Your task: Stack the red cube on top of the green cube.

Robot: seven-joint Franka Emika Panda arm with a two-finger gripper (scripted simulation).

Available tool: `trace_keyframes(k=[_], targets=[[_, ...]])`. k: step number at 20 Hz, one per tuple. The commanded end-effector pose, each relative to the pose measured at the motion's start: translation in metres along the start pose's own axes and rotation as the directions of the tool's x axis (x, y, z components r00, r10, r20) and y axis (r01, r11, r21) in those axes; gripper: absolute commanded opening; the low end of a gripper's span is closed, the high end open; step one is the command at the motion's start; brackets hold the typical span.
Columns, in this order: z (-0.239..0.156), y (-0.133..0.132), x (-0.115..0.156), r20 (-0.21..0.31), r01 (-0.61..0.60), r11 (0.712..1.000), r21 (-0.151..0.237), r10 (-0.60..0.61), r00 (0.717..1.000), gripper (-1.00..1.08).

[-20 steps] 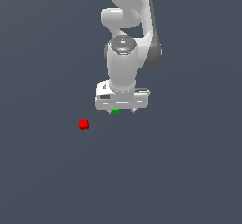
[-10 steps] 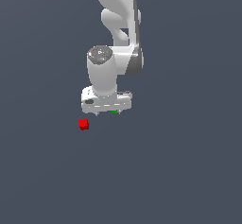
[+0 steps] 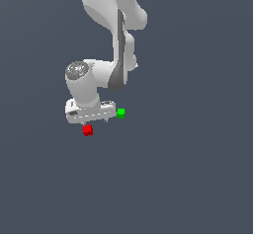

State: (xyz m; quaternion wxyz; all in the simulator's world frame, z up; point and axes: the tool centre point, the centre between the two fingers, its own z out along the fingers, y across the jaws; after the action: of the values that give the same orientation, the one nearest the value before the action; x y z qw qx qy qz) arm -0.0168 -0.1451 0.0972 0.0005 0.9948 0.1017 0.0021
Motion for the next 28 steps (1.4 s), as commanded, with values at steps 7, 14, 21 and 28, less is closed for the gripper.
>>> trace_keyframes(k=[7, 14, 21, 28], targets=[[0.023, 0.043, -0.009, 0.003, 0.045, 0.999, 0.001, -0.045, 0.999, 1.0], [0.027, 0.051, -0.01, 0.005, 0.05, 0.999, 0.002, -0.05, 0.999, 1.0], [0.043, 0.051, -0.01, 0.004, 0.051, 0.999, 0.002, -0.051, 0.999, 1.0], [0.074, 0.051, -0.01, 0.004, 0.053, 0.999, 0.002, -0.053, 0.999, 1.0]])
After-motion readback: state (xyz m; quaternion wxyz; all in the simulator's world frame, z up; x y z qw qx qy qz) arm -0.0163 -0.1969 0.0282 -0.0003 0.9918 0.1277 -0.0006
